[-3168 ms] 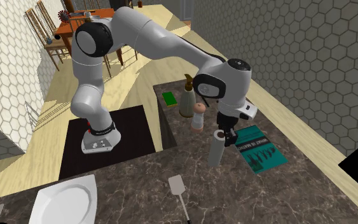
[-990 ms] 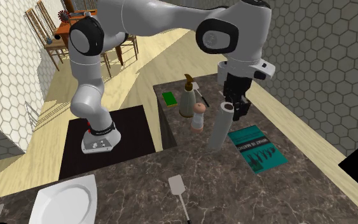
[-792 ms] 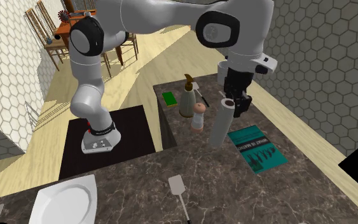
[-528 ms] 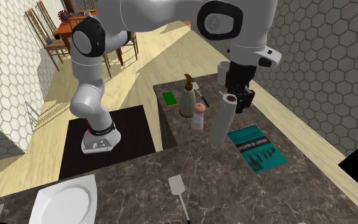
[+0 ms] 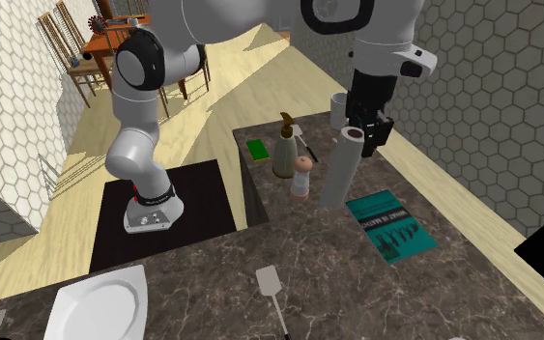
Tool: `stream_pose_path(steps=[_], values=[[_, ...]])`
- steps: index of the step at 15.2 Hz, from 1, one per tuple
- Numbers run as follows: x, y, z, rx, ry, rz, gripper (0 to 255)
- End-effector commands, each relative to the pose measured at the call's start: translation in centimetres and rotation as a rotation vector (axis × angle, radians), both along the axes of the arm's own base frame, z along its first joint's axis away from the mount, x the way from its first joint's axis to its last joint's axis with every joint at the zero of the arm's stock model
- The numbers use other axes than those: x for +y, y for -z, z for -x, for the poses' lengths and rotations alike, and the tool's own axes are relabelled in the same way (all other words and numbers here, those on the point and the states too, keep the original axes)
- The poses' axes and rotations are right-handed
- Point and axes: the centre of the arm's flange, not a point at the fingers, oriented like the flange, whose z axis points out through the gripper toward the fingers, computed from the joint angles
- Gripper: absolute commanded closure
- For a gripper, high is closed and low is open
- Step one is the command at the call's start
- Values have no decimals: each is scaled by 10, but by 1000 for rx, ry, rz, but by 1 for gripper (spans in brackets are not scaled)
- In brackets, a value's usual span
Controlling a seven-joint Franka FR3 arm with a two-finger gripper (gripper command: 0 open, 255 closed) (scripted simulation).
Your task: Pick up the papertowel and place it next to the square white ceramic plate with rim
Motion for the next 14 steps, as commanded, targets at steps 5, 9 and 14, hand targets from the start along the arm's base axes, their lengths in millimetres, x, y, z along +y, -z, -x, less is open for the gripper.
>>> stream_pose_path(steps=[5,9,14], values=[[0,-32,0,1,0,0,255],[1,-46,13,1,0,0,255],[11,-47,78,1,0,0,255]])
